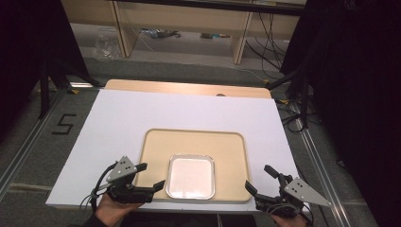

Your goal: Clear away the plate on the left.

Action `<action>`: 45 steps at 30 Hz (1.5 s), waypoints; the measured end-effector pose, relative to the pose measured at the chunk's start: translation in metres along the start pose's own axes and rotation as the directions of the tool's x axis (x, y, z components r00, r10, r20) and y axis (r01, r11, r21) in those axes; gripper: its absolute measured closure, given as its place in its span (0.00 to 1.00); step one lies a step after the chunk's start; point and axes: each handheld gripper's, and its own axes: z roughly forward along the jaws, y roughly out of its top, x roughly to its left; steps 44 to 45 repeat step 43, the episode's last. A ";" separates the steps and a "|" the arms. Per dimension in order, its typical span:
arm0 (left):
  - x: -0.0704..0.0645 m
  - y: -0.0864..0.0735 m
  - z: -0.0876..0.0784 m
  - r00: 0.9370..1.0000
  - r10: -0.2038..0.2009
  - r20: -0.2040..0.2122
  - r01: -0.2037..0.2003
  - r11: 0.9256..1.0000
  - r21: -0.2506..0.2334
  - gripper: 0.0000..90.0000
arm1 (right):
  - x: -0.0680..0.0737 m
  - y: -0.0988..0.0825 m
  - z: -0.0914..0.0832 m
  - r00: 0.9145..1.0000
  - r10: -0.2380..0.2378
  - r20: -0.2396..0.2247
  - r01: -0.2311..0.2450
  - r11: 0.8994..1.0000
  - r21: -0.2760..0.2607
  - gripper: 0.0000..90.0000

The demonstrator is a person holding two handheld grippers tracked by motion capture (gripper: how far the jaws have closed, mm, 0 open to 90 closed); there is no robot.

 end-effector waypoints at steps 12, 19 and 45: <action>-0.009 -0.009 -0.008 1.000 0.029 0.006 -0.029 0.999 0.032 0.16 | 0.001 0.000 0.000 1.000 0.007 -0.004 -0.007 1.000 0.015 0.17; -0.013 -0.013 -0.007 0.998 0.065 0.007 -0.065 0.996 0.059 0.16 | 0.001 0.000 0.000 1.000 -0.001 -0.004 0.001 1.000 0.017 0.17; -0.009 -0.011 -0.007 0.999 0.038 -0.025 -0.036 0.997 0.068 0.16 | -0.001 -0.001 0.002 1.000 0.004 0.000 -0.004 1.000 -0.007 0.17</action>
